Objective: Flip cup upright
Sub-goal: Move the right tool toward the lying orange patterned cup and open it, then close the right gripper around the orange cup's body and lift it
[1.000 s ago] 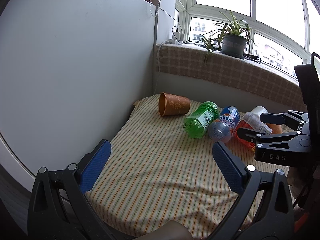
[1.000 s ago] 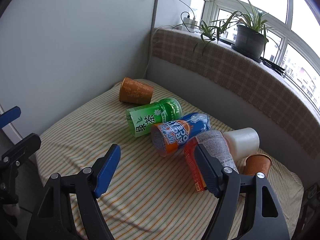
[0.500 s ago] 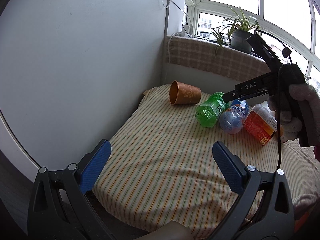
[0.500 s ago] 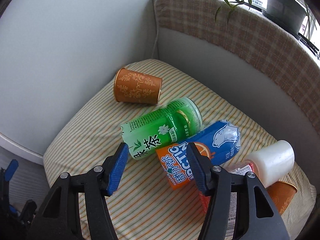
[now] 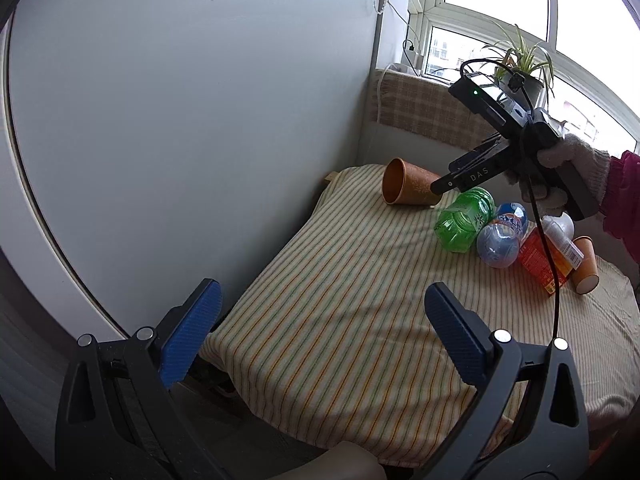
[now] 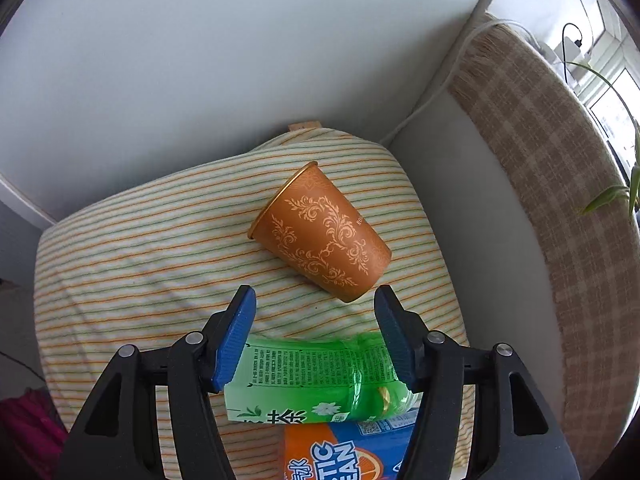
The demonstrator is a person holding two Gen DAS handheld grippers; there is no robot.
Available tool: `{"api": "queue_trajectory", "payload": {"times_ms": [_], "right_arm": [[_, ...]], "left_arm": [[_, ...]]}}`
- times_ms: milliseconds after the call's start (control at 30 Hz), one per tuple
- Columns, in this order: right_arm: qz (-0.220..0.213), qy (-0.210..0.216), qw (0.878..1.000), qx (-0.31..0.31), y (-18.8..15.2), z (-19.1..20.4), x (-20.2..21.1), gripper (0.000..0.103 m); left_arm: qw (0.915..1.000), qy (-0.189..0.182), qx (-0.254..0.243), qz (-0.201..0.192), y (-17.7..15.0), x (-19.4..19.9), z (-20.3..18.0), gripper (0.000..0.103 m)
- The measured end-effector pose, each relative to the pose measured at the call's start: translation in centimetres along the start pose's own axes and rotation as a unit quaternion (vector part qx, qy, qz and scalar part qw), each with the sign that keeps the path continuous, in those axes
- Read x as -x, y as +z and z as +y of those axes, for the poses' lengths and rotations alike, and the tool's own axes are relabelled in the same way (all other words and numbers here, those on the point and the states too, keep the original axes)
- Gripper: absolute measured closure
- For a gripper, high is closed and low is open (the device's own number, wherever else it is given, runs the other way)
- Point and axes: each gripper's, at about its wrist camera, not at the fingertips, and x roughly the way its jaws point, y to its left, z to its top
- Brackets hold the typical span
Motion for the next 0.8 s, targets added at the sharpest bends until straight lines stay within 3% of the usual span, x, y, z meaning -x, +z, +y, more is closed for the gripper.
{"api": "queue_trajectory", "payload": {"times_ms": [100, 267, 467, 567, 800], "right_arm": [[0.012, 0.007, 0.999, 0.045, 1.2, 0.5, -1.0, 0.042], [0.044, -0.027, 0.992, 0.113, 2.4, 1.1, -3.5, 0.042], [0.063, -0.059, 0.983, 0.164, 3.3, 2.0, -5.8, 0.030], [0.064, -0.078, 0.980, 0.169, 4.0, 2.0, -6.8, 0.030], [0.047, -0.080, 0.986, 0.136, 4.4, 1.4, -6.3, 0.041]], "left_arm": [[0.9999, 0.008, 0.008, 0.004, 0.0, -0.4, 0.8, 0.000], [0.9997, 0.017, 0.016, 0.011, 0.0, -1.0, 1.8, 0.000], [0.9995, 0.019, 0.020, 0.017, 0.0, -1.6, 2.0, 0.000], [0.9994, 0.021, 0.022, 0.018, -0.1, -1.7, 2.1, 0.000], [0.9992, 0.024, 0.026, 0.019, -0.3, -1.7, 2.6, 0.000]]}}
